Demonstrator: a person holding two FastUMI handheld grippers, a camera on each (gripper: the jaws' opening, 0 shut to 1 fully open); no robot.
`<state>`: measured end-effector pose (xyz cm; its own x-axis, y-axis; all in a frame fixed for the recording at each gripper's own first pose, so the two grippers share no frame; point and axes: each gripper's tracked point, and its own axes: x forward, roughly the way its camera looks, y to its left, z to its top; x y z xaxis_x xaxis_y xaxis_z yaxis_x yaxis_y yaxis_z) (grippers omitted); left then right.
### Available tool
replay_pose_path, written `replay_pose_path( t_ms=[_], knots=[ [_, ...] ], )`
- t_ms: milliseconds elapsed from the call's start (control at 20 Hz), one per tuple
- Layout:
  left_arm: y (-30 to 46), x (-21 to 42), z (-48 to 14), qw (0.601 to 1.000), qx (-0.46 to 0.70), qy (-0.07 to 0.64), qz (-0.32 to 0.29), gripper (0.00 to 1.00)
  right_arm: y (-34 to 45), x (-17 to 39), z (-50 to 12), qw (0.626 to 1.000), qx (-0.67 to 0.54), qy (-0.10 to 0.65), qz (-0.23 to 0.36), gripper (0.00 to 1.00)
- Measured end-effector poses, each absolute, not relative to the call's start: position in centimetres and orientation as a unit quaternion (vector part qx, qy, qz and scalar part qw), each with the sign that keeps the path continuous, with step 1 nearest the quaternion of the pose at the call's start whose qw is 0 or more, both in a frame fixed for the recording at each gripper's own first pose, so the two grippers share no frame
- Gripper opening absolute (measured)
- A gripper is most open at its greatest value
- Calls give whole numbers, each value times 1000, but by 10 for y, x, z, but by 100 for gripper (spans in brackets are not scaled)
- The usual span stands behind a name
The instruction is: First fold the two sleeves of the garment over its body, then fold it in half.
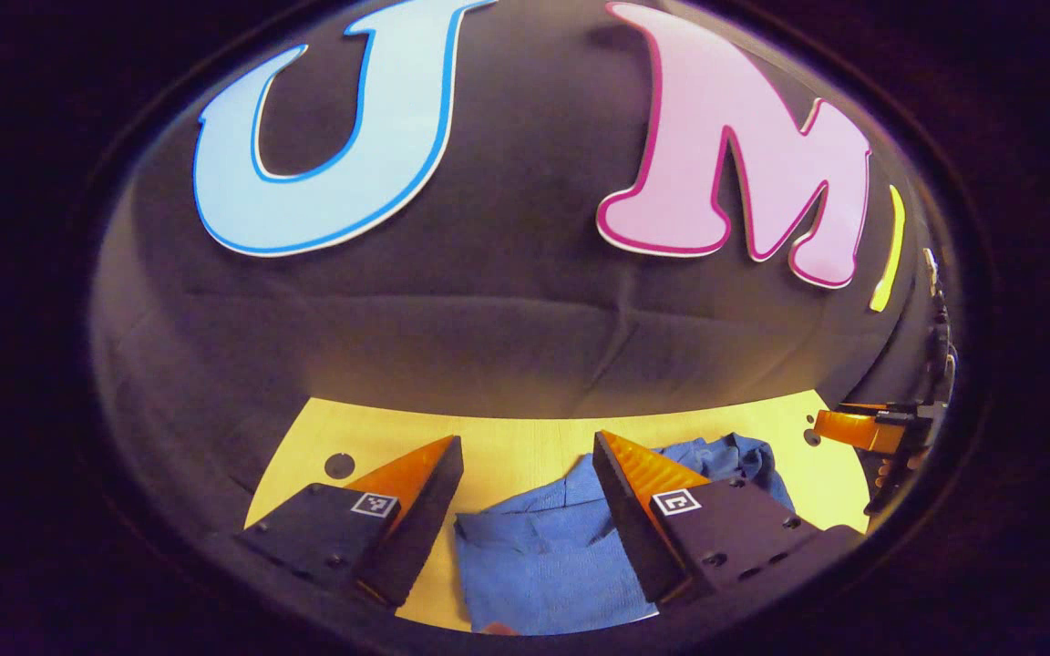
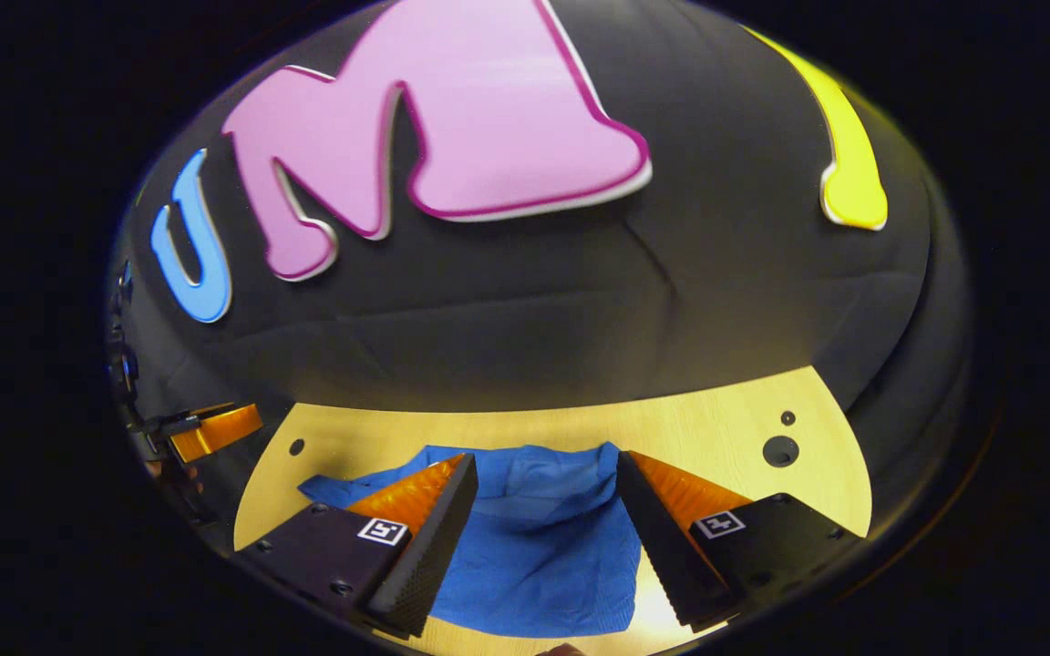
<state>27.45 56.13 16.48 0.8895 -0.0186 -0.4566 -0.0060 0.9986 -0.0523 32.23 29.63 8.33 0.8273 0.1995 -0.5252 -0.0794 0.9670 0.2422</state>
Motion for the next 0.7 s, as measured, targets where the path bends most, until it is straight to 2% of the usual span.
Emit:
replay_pose_path(
  t_ms=[350, 550, 700],
  knots=[
    [544, 202, 224, 985, -38, 169, 4, 84, 314, 256, 171, 966, 72, 222, 111, 97],
    [525, 137, 248, 990, -39, 135, -3, 83, 327, 186, 221, 978, 26, 167, 123, 98],
    [521, 81, 256, 994, -24, 111, -6, 83, 327, 123, 250, 985, 9, 137, 106, 98]
  ],
)
